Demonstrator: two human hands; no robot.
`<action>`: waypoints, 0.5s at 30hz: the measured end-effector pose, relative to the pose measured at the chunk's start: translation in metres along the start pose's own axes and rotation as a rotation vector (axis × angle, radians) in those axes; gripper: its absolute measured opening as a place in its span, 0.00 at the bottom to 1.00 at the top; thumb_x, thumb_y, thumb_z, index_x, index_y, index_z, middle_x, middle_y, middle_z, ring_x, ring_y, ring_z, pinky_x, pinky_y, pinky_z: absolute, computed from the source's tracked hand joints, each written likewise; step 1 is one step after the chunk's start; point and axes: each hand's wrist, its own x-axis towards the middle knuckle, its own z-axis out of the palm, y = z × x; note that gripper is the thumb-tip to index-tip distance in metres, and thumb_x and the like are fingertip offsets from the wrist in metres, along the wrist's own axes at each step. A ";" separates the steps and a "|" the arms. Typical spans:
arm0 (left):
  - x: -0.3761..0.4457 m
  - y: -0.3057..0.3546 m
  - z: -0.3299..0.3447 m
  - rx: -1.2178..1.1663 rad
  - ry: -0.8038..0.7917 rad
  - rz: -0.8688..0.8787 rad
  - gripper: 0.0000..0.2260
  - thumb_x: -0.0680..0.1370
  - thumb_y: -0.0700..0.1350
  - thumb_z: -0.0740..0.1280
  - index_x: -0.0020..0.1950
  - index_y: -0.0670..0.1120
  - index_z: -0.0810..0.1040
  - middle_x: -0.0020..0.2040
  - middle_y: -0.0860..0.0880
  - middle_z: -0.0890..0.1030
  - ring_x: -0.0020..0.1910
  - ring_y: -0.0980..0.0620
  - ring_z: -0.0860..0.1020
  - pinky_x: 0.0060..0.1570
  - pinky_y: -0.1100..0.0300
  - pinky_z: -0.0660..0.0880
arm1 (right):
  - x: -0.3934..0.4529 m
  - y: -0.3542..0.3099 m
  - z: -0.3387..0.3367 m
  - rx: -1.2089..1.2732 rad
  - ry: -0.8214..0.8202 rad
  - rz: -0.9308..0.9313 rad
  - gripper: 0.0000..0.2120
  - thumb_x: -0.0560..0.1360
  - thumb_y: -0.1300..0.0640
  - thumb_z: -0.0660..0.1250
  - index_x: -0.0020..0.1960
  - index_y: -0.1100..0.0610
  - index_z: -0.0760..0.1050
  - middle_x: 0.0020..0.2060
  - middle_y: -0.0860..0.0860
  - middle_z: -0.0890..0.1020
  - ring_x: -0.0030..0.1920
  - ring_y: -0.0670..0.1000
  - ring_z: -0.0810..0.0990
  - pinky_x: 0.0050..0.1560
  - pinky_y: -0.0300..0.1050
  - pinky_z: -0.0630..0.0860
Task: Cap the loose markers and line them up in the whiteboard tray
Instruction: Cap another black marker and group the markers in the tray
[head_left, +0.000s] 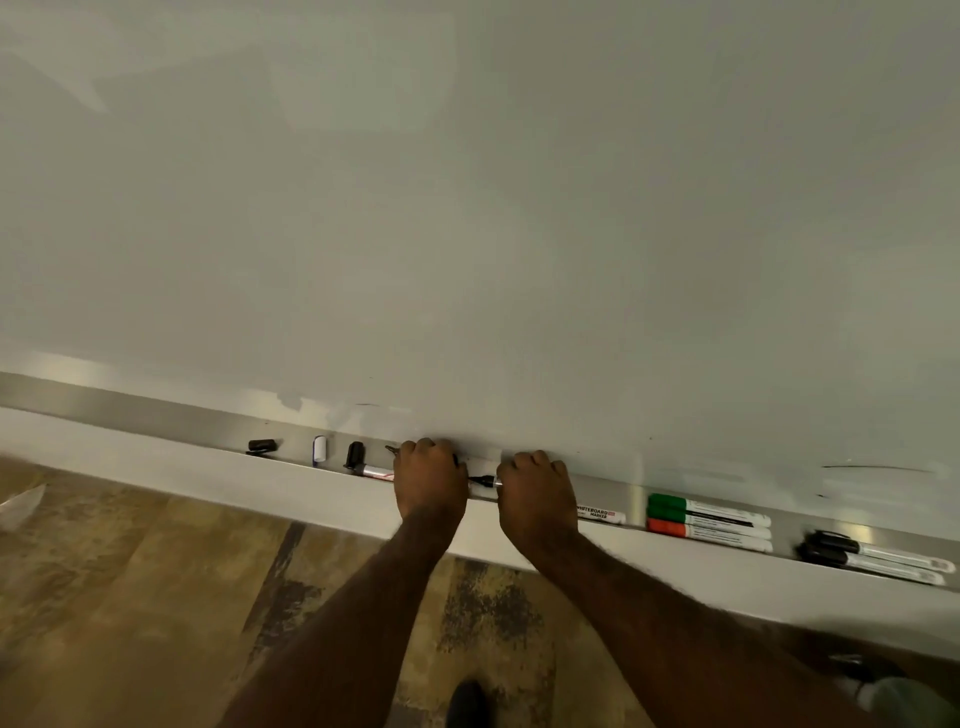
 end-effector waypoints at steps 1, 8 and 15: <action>0.000 0.000 0.001 0.006 0.000 0.005 0.08 0.75 0.47 0.64 0.46 0.44 0.80 0.46 0.45 0.82 0.50 0.45 0.76 0.52 0.53 0.71 | 0.001 -0.001 0.001 0.007 0.021 -0.011 0.11 0.74 0.59 0.62 0.56 0.55 0.75 0.54 0.54 0.79 0.57 0.57 0.73 0.57 0.51 0.67; -0.006 -0.009 -0.009 -0.269 0.119 -0.030 0.08 0.75 0.45 0.66 0.50 0.42 0.79 0.44 0.45 0.83 0.42 0.46 0.78 0.43 0.56 0.74 | -0.001 0.000 0.001 0.085 0.176 -0.028 0.07 0.75 0.59 0.62 0.53 0.55 0.75 0.48 0.52 0.81 0.51 0.56 0.77 0.53 0.50 0.70; -0.004 -0.027 -0.028 -1.367 -0.226 -0.524 0.07 0.76 0.35 0.64 0.50 0.37 0.81 0.44 0.42 0.83 0.39 0.49 0.80 0.41 0.58 0.79 | -0.002 0.002 -0.008 0.132 0.281 -0.058 0.06 0.76 0.56 0.63 0.52 0.51 0.74 0.45 0.49 0.80 0.45 0.55 0.77 0.43 0.49 0.70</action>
